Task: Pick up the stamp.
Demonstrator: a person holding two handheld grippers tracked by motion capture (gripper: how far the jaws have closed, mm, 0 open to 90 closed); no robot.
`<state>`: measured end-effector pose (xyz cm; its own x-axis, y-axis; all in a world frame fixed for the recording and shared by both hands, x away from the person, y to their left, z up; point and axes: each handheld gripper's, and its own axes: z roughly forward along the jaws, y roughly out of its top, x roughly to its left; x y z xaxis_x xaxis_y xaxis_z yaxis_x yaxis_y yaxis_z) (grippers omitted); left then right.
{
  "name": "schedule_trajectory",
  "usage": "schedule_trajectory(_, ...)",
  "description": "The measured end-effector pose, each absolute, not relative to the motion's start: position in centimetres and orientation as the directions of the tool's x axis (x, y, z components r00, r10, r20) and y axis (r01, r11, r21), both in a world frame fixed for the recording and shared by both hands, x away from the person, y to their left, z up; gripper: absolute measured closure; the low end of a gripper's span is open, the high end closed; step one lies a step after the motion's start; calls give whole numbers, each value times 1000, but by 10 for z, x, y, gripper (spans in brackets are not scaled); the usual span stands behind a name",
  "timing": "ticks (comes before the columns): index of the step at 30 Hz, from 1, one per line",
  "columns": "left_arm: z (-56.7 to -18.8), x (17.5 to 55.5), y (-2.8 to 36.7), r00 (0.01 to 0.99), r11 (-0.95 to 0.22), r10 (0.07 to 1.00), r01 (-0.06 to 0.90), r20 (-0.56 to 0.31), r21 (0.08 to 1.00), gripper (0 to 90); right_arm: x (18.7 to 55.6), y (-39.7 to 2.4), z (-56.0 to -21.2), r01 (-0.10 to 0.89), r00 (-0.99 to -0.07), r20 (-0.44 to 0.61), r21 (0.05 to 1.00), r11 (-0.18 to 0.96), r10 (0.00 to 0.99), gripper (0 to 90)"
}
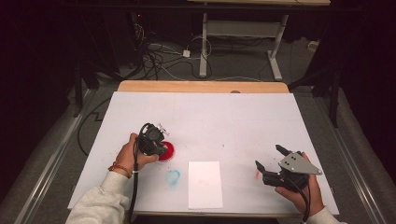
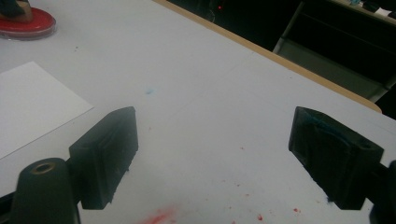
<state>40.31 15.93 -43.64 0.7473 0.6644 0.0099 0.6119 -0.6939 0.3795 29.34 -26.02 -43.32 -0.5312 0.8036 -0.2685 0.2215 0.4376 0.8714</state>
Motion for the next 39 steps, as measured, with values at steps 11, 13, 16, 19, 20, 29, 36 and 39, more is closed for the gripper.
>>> schedule_trajectory(11, -438, 405, 164, 745, -678, 667, 619, -24, 396, 738, 293, -259, -433, 217, -538, -268, 872, 439, 799, 161)
schedule_trajectory(13, -439, 406, 166, 743, -670, 668, 622, -37, 404, 738, 293, -260, -433, 215, -537, -268, 873, 438, 800, 161)
schedule_trajectory(16, -438, 405, 165, 749, -682, 662, 614, -21, 398, 739, 293, -261, -432, 216, -536, -267, 874, 435, 801, 161)
schedule_trajectory(19, -438, 404, 162, 749, -687, 662, 611, -7, 393, 739, 293, -261, -433, 217, -536, -266, 874, 435, 802, 161)
schedule_trajectory(20, -438, 404, 162, 749, -687, 662, 611, -7, 393, 739, 293, -261, -433, 217, -536, -266, 874, 435, 802, 161)
schedule_trajectory(29, -439, 403, 163, 747, -682, 664, 611, -8, 402, 739, 293, -259, -432, 213, -535, -270, 874, 437, 801, 161)
schedule_trajectory(36, -440, 401, 163, 748, -682, 664, 606, 0, 409, 739, 292, -259, -432, 213, -533, -272, 873, 439, 801, 161)
schedule_trajectory(39, -441, 402, 166, 746, -674, 666, 610, -15, 418, 739, 292, -259, -432, 212, -534, -272, 874, 438, 801, 161)
